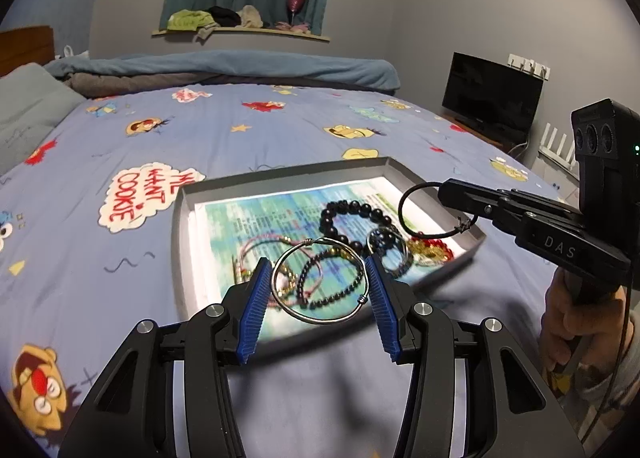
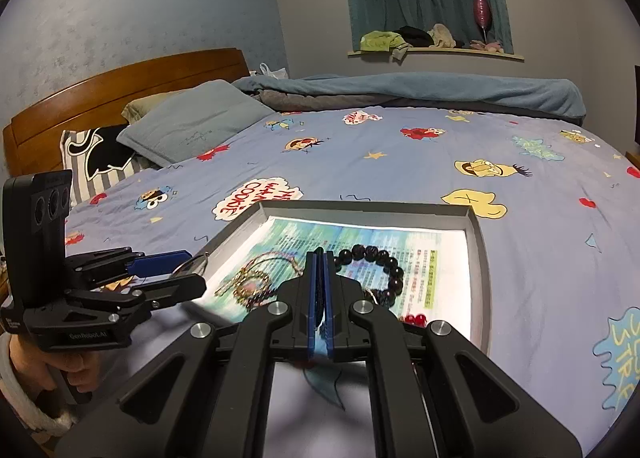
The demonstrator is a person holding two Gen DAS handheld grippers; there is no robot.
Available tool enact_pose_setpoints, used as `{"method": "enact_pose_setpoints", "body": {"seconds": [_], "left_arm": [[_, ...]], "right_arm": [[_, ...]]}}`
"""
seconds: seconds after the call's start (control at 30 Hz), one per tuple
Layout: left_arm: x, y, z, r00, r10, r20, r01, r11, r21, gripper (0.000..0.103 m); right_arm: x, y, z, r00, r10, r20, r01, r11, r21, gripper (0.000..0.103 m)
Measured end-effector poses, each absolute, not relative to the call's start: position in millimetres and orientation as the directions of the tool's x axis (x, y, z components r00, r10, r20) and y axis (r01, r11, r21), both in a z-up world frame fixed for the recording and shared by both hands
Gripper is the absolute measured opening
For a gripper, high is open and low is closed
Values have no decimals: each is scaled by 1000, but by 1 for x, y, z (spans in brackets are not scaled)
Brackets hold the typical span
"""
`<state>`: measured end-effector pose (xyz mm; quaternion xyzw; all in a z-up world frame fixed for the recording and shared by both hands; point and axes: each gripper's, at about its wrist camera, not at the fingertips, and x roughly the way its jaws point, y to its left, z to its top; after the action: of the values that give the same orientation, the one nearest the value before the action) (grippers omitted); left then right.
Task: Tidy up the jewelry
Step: 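Carry the key ring into the box with the left tool while the right drops the hair tie there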
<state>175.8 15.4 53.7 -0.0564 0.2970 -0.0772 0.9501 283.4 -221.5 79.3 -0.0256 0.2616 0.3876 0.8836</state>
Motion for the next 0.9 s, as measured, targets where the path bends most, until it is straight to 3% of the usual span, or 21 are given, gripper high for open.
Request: {"method": "enact_pose_setpoints", "body": {"seconds": [0.9], "left_arm": [[231, 16, 12, 776, -148, -613, 64, 985, -157, 50]], "right_arm": [[332, -197, 36, 576, 582, -574, -626, 766, 148, 3]]}}
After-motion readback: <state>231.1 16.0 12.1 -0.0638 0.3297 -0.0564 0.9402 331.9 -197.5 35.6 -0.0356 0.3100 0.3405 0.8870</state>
